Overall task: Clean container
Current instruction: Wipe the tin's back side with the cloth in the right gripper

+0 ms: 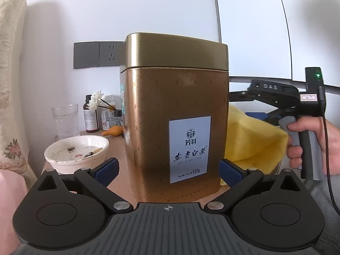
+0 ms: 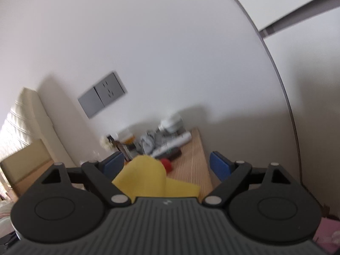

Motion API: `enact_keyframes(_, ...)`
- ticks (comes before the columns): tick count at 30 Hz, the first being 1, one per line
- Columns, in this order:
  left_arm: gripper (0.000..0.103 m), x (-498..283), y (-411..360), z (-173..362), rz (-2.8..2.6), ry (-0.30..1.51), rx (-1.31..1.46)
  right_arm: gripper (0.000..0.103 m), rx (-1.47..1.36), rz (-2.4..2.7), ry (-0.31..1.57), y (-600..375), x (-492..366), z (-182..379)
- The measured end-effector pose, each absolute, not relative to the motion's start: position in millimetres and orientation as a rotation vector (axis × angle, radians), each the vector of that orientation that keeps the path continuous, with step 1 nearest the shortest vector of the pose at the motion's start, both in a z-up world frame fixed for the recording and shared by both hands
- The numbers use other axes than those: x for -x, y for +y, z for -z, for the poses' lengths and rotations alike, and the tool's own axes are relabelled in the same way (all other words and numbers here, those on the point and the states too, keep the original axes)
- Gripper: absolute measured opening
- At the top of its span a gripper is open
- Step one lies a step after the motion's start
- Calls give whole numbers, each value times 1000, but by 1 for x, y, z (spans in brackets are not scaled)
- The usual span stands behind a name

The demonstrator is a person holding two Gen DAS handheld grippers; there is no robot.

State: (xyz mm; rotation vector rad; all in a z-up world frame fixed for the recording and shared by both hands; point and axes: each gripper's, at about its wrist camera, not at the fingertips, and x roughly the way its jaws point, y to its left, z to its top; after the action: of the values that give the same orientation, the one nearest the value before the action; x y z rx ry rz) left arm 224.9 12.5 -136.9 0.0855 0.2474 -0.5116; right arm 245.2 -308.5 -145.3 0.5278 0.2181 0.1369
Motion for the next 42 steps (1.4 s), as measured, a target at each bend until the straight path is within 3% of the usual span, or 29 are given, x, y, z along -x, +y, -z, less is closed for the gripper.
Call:
enact_keyframes(1, 101, -225, 12, 137, 509, 247, -84, 83, -517, -126, 210, -310, -242, 145)
enact_keyframes(2, 101, -225, 12, 137, 510, 248, -81, 55, -493, -107, 196, -310, -237, 143)
enact_keyframes(3, 101, -225, 12, 137, 512, 250, -79, 44, -458, -80, 177, -309, -232, 141)
enact_keyframes(5, 101, -224, 11, 138, 510, 251, -80, 28, -428, -103, 161, -309, -228, 139)
enact_keyframes(6, 101, -224, 11, 138, 510, 252, -81, 27, -413, -116, 161, -308, -227, 139)
enact_keyframes(14, 101, -222, 10, 138, 514, 251, -80, 29, -272, -227, 337, -271, -239, 149)
enact_keyframes(28, 101, -226, 17, 137, 514, 245, -84, 29, -289, -271, 432, -237, -314, 141)
enact_keyframes(30, 101, -229, 17, 136, 514, 240, -89, 34, -363, -314, 445, -246, -323, 142)
enact_keyframes(32, 101, -231, 18, 134, 518, 232, -86, 53, -420, -353, 431, -256, -323, 138)
enact_keyframes(34, 101, -233, 19, 134, 517, 236, -76, 59, -442, -397, 422, -266, -320, 131)
enact_keyframes(42, 101, -231, 17, 135, 527, 236, -72, 59, -335, -415, 378, -298, -276, 104)
